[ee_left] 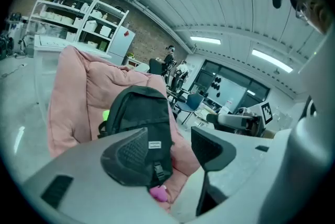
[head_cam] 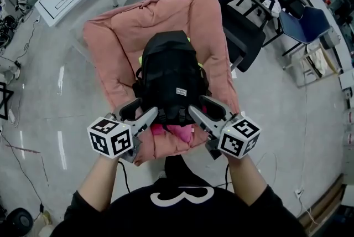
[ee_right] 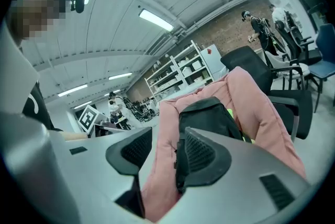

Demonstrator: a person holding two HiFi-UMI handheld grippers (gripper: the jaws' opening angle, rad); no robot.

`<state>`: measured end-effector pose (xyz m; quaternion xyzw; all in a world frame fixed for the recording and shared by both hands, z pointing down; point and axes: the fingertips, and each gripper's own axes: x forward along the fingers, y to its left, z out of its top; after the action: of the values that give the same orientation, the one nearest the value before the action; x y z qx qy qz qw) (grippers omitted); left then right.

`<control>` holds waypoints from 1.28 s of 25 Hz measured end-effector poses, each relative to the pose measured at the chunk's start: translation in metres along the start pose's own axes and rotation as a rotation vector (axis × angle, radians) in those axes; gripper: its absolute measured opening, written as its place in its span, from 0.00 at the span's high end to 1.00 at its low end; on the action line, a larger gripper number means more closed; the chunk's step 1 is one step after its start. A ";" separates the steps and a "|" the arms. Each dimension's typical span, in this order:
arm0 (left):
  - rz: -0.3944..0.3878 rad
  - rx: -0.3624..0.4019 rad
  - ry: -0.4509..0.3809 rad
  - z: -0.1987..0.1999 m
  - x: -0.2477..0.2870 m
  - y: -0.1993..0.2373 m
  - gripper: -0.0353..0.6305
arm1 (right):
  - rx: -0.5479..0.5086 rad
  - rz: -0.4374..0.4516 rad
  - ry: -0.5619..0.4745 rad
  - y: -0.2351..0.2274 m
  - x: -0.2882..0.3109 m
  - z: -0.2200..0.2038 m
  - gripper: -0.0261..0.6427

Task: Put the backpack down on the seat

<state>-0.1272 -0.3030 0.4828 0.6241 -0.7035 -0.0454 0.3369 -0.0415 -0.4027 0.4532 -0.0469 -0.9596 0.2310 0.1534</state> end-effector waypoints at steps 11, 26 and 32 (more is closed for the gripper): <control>-0.185 0.033 -0.081 -0.012 -0.100 -0.113 0.94 | -0.060 0.042 -0.059 0.124 -0.073 -0.014 0.95; -0.234 0.141 -0.076 -0.049 -0.158 -0.176 0.94 | -0.032 0.089 -0.119 0.194 -0.128 -0.042 0.96; -0.233 0.173 -0.063 -0.058 -0.163 -0.180 0.94 | -0.039 0.086 -0.129 0.201 -0.134 -0.046 0.96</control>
<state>0.0552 -0.1736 0.3721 0.7263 -0.6379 -0.0430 0.2523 0.1044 -0.2259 0.3635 -0.0762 -0.9689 0.2212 0.0801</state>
